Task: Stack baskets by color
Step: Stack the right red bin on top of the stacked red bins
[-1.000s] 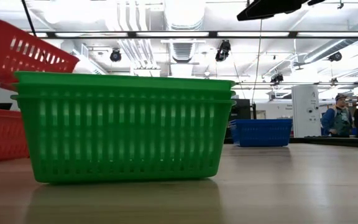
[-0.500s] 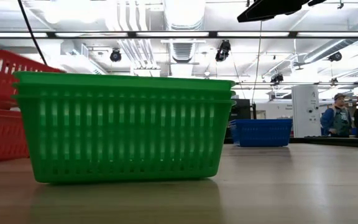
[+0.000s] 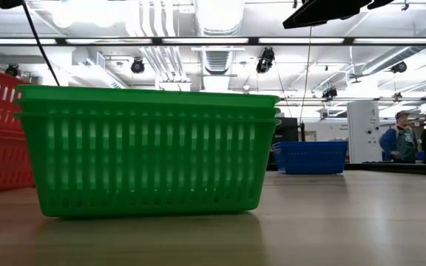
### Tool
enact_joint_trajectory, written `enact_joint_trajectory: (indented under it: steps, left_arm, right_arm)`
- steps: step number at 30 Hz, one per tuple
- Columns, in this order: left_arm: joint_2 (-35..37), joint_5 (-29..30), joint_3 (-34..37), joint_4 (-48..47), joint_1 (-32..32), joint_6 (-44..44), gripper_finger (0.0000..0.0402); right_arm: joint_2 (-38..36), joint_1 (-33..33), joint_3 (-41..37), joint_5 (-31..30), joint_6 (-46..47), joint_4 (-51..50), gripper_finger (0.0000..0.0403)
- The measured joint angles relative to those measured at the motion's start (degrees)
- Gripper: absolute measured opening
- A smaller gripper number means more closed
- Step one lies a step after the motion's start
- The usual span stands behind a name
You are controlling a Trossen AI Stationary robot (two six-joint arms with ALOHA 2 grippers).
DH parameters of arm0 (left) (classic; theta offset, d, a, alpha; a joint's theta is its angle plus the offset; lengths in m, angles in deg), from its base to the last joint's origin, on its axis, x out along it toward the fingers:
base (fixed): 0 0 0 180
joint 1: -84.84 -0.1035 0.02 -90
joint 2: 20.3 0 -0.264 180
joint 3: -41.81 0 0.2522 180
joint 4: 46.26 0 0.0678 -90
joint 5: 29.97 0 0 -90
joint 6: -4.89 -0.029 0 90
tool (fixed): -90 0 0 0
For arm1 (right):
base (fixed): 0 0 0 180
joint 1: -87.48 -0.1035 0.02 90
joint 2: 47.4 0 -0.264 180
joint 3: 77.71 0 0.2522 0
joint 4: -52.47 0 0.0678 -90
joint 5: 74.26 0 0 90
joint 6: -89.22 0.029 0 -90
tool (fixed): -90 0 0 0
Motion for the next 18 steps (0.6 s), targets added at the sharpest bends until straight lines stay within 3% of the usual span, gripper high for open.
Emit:
enact_joint_trajectory:
  steps: [12, 18]
  left_arm:
    - [0.0, 1.3, 3.3, 6.1, -0.6, 0.1, 0.0003]
    - [0.0, 1.8, 3.3, 8.2, -2.2, 0.0, 0.0052]
  right_arm:
    - [0.0, 0.0, 0.0, 0.0, 0.0, -0.1, 0.0196]
    - [0.0, 0.0, 0.0, 0.0, 0.0, -0.1, 0.0196]
